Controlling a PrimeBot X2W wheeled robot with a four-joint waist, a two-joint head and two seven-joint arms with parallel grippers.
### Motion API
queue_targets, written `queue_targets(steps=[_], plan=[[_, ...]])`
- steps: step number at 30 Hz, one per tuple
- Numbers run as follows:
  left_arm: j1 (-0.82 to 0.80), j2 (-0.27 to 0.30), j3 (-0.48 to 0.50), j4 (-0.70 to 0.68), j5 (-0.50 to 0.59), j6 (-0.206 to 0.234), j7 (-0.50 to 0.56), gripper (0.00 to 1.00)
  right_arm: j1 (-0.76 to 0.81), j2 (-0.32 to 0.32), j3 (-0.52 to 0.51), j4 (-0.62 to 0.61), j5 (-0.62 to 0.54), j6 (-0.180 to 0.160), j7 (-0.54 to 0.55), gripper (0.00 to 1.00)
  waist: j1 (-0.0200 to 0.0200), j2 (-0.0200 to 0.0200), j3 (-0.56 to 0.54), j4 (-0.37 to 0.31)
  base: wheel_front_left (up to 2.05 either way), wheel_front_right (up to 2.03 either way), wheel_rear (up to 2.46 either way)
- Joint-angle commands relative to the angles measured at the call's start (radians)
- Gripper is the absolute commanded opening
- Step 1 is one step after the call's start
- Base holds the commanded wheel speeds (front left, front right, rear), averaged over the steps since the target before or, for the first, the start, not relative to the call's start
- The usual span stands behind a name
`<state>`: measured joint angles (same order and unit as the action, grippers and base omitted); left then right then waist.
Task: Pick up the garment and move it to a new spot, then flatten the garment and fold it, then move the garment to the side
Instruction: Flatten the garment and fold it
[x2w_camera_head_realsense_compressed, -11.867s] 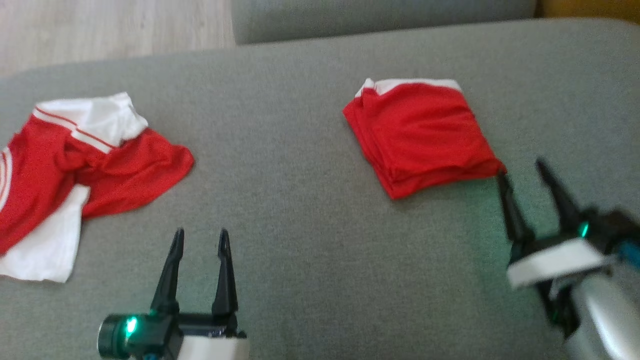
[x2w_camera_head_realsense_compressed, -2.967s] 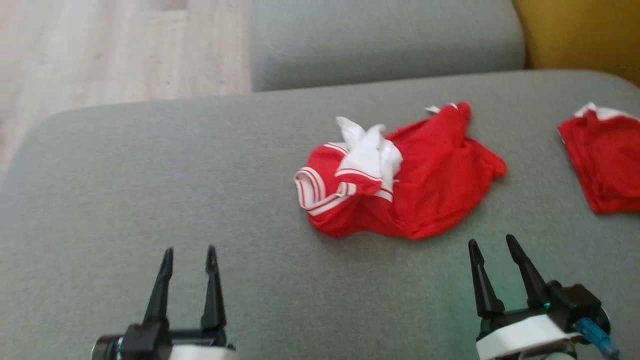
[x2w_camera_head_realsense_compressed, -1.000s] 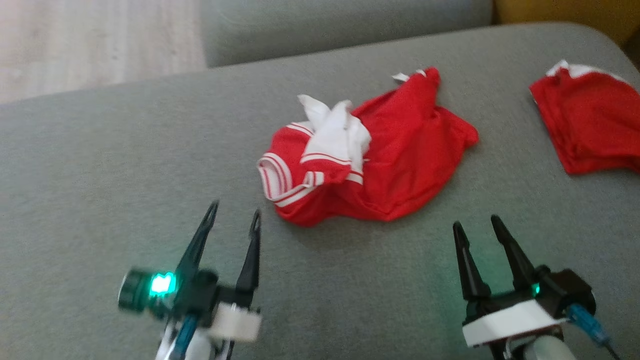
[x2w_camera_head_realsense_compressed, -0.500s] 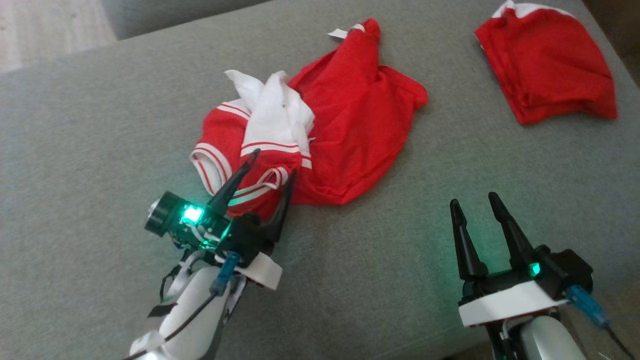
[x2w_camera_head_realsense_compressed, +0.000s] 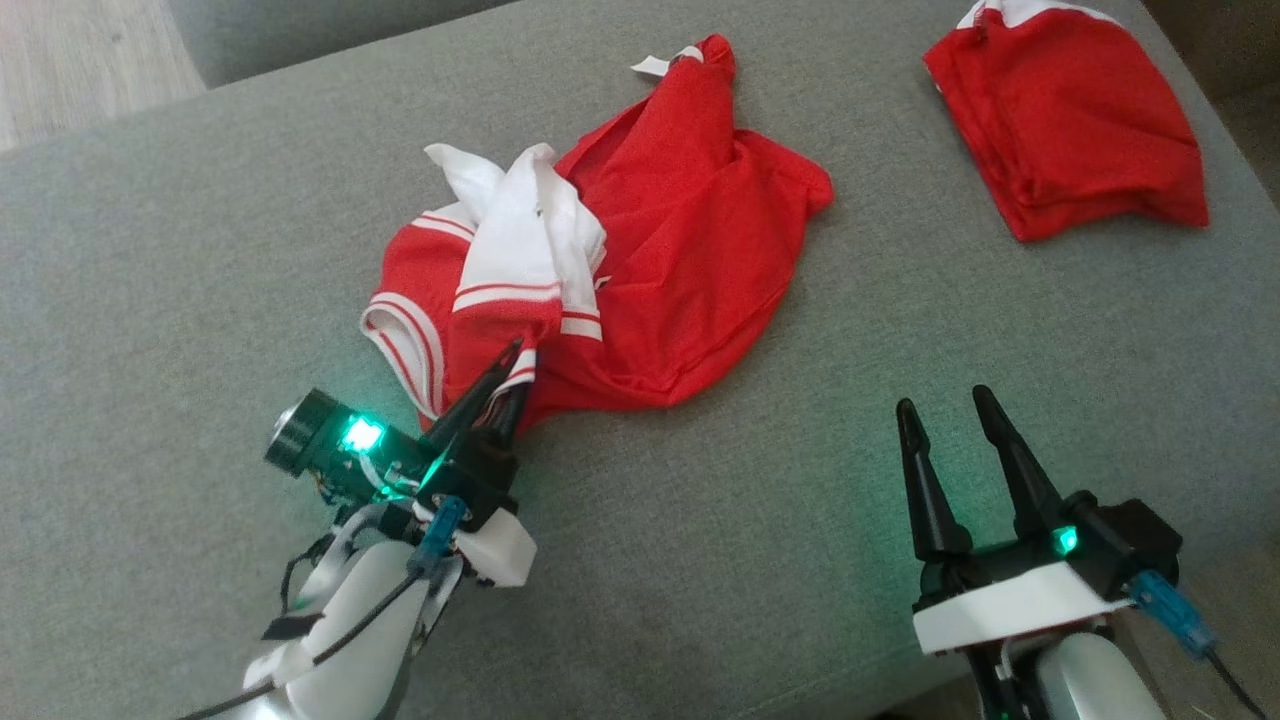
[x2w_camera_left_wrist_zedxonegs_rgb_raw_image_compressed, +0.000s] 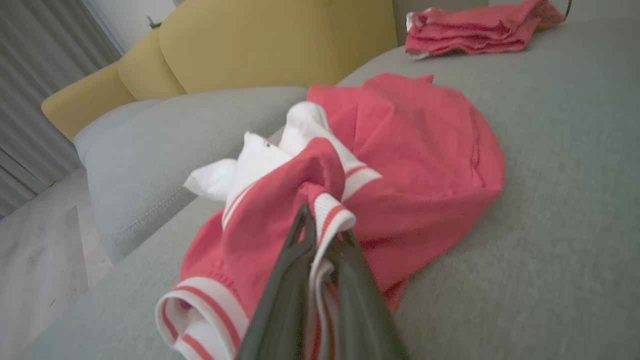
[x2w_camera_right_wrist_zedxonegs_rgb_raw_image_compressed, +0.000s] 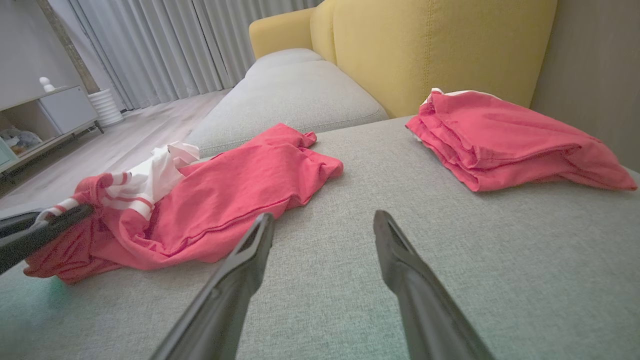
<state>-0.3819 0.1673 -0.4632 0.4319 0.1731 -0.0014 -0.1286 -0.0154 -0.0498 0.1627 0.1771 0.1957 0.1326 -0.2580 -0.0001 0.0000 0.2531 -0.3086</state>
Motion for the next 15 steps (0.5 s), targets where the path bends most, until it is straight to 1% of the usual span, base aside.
queue_targets(steps=[1, 3, 5, 9, 12, 15], plan=[[-0.025, 0.008, 0.028, -0.042, -0.007, -0.002, -0.013, 0.0, -0.03, -0.001, 0.026, -0.023, 0.008, -0.002, -0.004, 1.0, 0.0001, 0.0, -0.006, 0.0, 0.0, 0.0, 0.0], [-0.045, -0.005, 0.024, -0.061, -0.027, -0.022, -0.026, 0.0, -0.031, -0.001, 0.03, -0.022, 0.011, -0.002, -0.004, 1.0, 0.0001, 0.0, -0.016, -0.003, 0.0, 0.0, 0.0], [-0.088, -0.02, 0.013, -0.084, -0.045, -0.054, -0.036, 0.0, -0.031, -0.001, 0.034, -0.022, 0.013, -0.002, -0.004, 1.0, 0.0001, 0.0, -0.026, -0.004, 0.0, 0.0, 0.0], [-0.245, -0.051, -0.015, -0.126, -0.09, -0.106, -0.044, 0.0, -0.031, -0.001, 0.049, -0.018, 0.013, -0.002, -0.004, 1.0, 0.0001, 0.0, -0.052, -0.014, 0.0, 0.0, 0.0], [-0.403, -0.064, -0.047, -0.142, -0.141, -0.124, -0.041, 0.0, -0.032, -0.001, 0.064, -0.015, 0.017, -0.002, -0.004, 1.0, 0.0001, 0.0, -0.069, -0.027, 0.0, 0.0, 0.0], [-0.576, -0.067, -0.097, -0.139, -0.206, -0.128, -0.035, 0.0, -0.028, -0.001, 0.072, -0.013, 0.019, -0.002, -0.004, 1.0, 0.0001, 0.0, -0.087, -0.038, 0.0, 0.0, 0.0]])
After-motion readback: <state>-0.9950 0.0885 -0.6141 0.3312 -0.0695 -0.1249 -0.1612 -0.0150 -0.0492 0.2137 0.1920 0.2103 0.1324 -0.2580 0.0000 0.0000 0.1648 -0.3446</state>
